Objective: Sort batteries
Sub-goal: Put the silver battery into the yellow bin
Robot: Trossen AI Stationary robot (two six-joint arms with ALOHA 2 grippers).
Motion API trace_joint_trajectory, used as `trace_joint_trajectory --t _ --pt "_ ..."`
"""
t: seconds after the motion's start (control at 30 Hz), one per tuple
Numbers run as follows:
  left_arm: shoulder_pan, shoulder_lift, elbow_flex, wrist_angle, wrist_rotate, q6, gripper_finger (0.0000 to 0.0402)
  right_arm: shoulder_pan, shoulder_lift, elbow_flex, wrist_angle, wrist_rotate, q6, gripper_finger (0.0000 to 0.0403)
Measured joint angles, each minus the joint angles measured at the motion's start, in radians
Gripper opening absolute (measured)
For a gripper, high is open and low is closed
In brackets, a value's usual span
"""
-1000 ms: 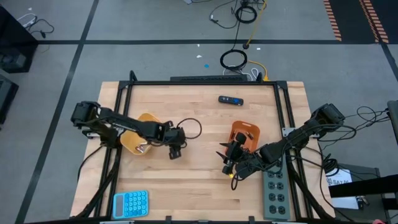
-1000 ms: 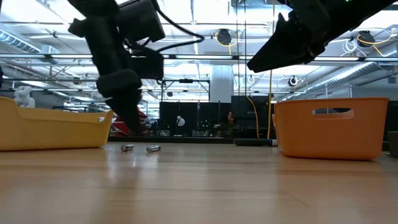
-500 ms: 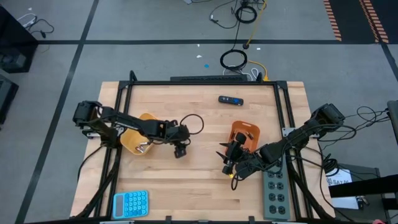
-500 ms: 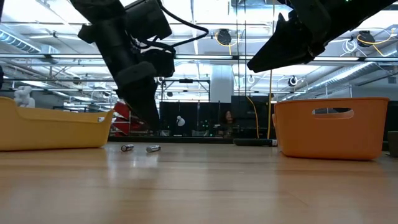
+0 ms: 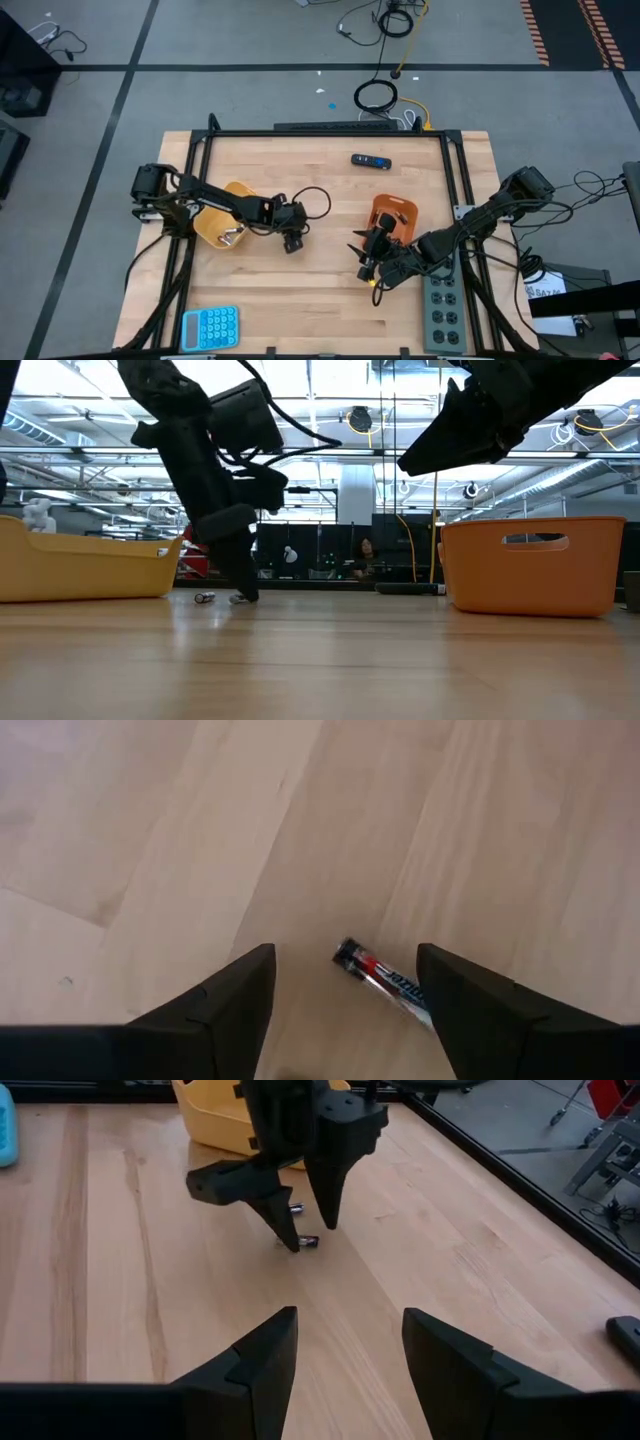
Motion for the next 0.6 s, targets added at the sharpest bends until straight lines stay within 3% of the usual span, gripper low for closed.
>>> trace_joint_trajectory --t 0.17,0.4,0.6 --pt "0.001 0.015 0.000 -0.003 0.046 0.053 0.0194 0.000 0.000 0.000 -0.001 0.000 0.000 0.0173" --pt "-0.004 0.034 0.004 -0.007 0.083 0.094 0.0025 0.001 0.000 0.000 -0.004 0.000 0.013 0.0173" --pt "-0.005 0.029 0.003 -0.010 0.087 0.113 0.0023 0.001 0.000 0.000 -0.006 0.000 0.019 0.0173"
